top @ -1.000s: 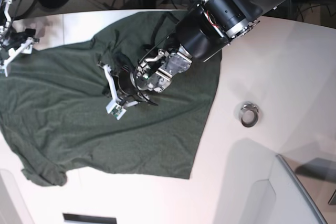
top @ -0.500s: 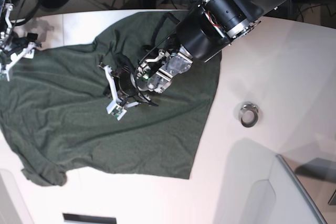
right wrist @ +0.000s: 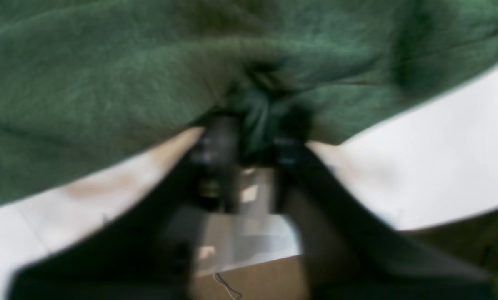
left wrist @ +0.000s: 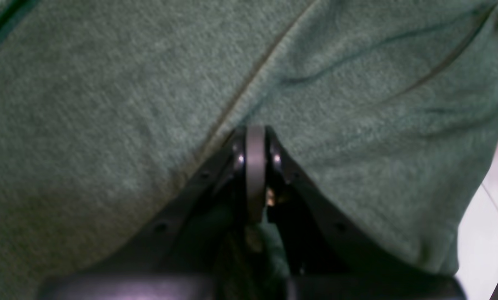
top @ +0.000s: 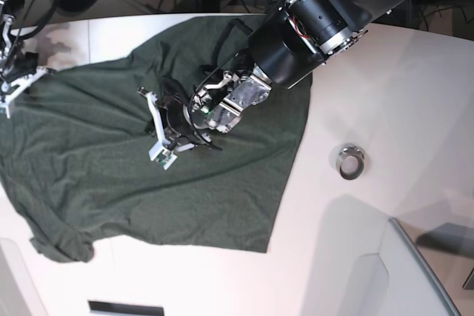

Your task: Layout the t-shirt on the table in an organized manner, then fold the t-shirt properly

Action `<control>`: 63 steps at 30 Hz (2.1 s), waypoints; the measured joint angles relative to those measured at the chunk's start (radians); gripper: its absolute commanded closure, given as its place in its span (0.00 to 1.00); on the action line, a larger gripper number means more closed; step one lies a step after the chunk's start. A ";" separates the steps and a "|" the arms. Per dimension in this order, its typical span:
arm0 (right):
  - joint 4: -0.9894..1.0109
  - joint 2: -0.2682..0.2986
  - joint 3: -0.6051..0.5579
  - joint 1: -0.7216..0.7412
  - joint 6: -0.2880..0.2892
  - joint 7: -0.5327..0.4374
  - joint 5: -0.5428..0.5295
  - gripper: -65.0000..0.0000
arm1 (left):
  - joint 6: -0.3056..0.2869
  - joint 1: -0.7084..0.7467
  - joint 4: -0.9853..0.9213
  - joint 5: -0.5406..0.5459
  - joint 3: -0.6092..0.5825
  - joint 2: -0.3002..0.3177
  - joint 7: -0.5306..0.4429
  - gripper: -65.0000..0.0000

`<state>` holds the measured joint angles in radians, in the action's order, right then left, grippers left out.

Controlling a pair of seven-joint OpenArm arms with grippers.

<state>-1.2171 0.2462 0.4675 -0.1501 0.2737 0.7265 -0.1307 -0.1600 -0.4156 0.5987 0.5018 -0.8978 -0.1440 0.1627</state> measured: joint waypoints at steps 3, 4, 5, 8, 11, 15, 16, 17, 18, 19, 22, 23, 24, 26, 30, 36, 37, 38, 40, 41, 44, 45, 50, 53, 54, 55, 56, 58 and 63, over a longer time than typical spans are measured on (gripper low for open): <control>-0.032 -0.001 0.000 -0.004 -0.003 0.063 0.000 0.94 | 0.001 0.001 0.014 0.000 0.000 0.000 0.019 1.00; -0.059 -0.003 0.000 -0.013 -0.004 0.122 0.009 0.94 | 0.001 0.001 0.014 0.000 0.000 0.000 0.020 1.00; -0.089 -0.008 0.008 -0.031 -0.005 0.159 0.009 0.94 | 0.001 0.000 0.015 0.000 0.000 0.000 0.021 1.00; -0.194 -0.025 0.079 -0.087 -0.005 0.261 0.011 0.94 | 0.003 0.000 0.014 0.000 0.000 0.000 0.022 1.00; -0.277 -0.009 0.119 -0.074 -0.005 0.312 0.025 0.94 | 0.003 0.000 0.013 0.000 -0.001 0.000 0.020 1.00; -0.317 0.006 0.117 -0.044 -0.002 0.333 0.175 0.94 | 0.002 0.001 0.013 0.000 -0.001 0.000 0.019 1.00; -0.317 0.002 0.112 -0.035 -0.002 0.354 0.222 0.94 | 0.000 0.001 0.013 0.000 -0.001 0.001 0.017 1.00; -0.314 -0.002 0.101 -0.025 -0.002 0.368 0.266 0.94 | 0.000 0.002 0.013 0.000 0.000 0.000 0.017 1.00; -0.314 0.000 0.078 -0.013 -0.002 0.362 0.301 0.94 | 0.000 0.003 0.013 0.000 -0.001 -0.001 0.018 1.00; -0.314 0.000 0.048 0.010 0.002 0.358 0.336 0.94 | 0.000 0.003 0.013 0.000 -0.001 -0.003 0.018 1.00; -0.315 0.003 -0.064 0.081 0.000 0.346 0.363 0.94 | 0.000 0.005 0.013 0.001 -0.001 0.000 0.014 1.00; -0.315 0.001 -0.093 0.099 -0.001 0.341 0.358 0.94 | 0.000 0.005 0.013 0.000 -0.001 0.000 0.013 1.00; -0.312 -0.001 -0.119 0.119 -0.001 0.355 0.356 0.94 | 0.000 0.006 0.013 0.000 -0.001 0.000 0.013 1.00; -0.297 -0.006 -0.171 0.159 -0.004 0.412 0.365 0.94 | 0.000 0.006 0.014 0.000 -0.001 0.000 0.014 1.00; -0.256 -0.015 -0.277 0.227 -0.004 0.418 0.365 0.94 | 0.000 0.006 0.015 0.000 -0.001 0.000 0.014 1.00; -0.016 -0.017 -0.454 0.346 -0.003 0.296 0.365 0.93 | 0.000 0.003 0.021 0.000 0.001 0.012 0.013 1.00; 0.025 -0.019 -0.470 0.357 -0.002 0.274 0.362 0.93 | 0.000 0.005 0.021 0.001 0.002 0.013 0.009 1.00; 0.075 -0.020 -0.479 0.371 0.000 0.242 0.362 0.92 | 0.000 0.005 0.021 0.000 0.002 0.013 0.010 1.00; 0.122 -0.031 -0.480 0.388 -0.001 0.207 0.367 0.83 | 0.000 0.005 0.021 0.000 0.004 0.013 0.011 1.00; 0.124 -0.034 -0.480 0.390 0.000 0.199 0.367 0.75 | 0.000 0.005 0.021 0.001 0.004 0.013 0.013 1.00; 0.033 -0.034 -0.481 0.377 0.003 0.194 0.366 0.51 | 0.000 0.006 0.021 0.001 0.005 0.014 0.011 1.00; -0.039 -0.031 -0.474 0.358 0.000 0.190 0.367 0.45 | 0.000 0.006 0.022 0.001 0.005 0.014 0.012 1.00; -0.421 -0.053 -0.191 0.247 0.003 0.189 0.365 0.39 | 0.003 0.013 0.076 -0.003 0.004 0.040 0.036 1.00; -0.460 -0.080 0.005 0.215 -0.007 0.191 0.381 0.39 | 0.006 0.015 0.151 0.000 0.006 0.086 0.057 1.00; -0.443 -0.084 0.042 0.198 -0.006 0.190 0.383 0.39 | 0.004 0.014 0.182 0.001 0.006 0.101 0.083 1.00; -0.415 -0.091 0.064 0.176 0.007 0.183 0.368 0.39 | 0.010 0.013 0.217 0.000 0.007 0.117 0.104 1.00; -0.388 -0.100 0.082 0.147 0.037 0.183 0.339 0.39 | 0.008 0.014 0.256 0.000 0.007 0.135 0.121 1.00; -0.346 -0.110 0.118 0.101 0.112 0.173 0.234 0.42 | 0.010 0.023 0.347 0.000 0.007 0.169 0.176 1.00; -0.204 -0.082 0.200 0.100 0.148 0.132 0.128 0.52 | 0.020 0.118 0.607 -0.013 0.010 0.273 0.352 1.00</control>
<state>-1.4212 0.1642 0.6670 -0.0505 0.4213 0.8589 -0.0025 -0.1402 -0.2977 1.2060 0.4892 -0.8875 0.1291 0.5144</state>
